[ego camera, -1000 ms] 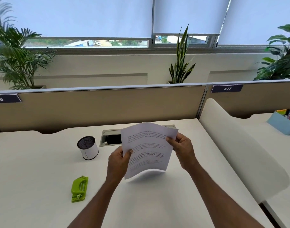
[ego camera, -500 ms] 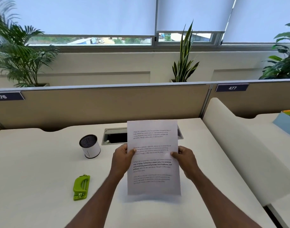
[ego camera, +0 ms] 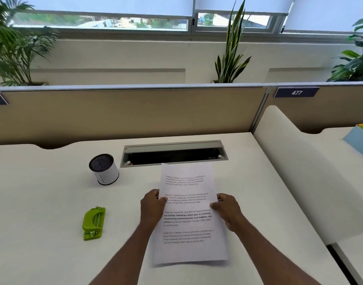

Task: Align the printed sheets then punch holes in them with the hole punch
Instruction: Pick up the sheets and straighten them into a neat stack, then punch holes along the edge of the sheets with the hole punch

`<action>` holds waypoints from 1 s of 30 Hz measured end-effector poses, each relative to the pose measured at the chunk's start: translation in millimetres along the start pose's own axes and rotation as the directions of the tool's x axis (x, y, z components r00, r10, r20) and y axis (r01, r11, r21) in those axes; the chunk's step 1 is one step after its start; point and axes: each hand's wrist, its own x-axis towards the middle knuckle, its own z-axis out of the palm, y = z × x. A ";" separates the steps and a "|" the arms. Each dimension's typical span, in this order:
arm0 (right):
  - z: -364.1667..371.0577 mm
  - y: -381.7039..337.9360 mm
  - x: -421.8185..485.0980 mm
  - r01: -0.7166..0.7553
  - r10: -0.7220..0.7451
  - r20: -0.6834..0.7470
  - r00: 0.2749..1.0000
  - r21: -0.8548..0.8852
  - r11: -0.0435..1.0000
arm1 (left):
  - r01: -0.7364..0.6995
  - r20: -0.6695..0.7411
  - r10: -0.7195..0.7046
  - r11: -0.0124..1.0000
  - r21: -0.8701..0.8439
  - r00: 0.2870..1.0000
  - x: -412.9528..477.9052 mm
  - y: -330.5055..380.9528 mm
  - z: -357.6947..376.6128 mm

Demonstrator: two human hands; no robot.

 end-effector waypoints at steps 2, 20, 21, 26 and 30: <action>3.2 1.8 4.6 -0.008 0.004 -0.058 0.998 -0.069 0.998 | -0.015 0.027 0.012 0.995 0.099 1.000 1.8 -6.7 7.0; 8.5 9.2 21.4 -0.063 0.039 -0.182 0.983 -0.127 0.990 | 0.301 -0.502 -0.097 0.890 0.344 0.859 7.3 -79.8 -109.6; 8.2 9.6 21.2 -0.065 0.041 -0.182 0.982 -0.125 0.990 | 0.358 -0.492 -0.161 0.871 0.338 0.856 6.9 -86.2 -114.4; 7.1 7.8 20.9 -0.071 0.050 -0.175 0.983 -0.117 0.991 | 0.421 -0.401 -0.297 0.867 0.267 0.867 4.2 -100.0 -124.4; 6.9 7.4 19.7 -0.081 0.059 -0.177 0.982 -0.117 0.990 | 0.410 -0.385 -0.297 0.877 0.253 0.874 7.2 -99.4 -127.3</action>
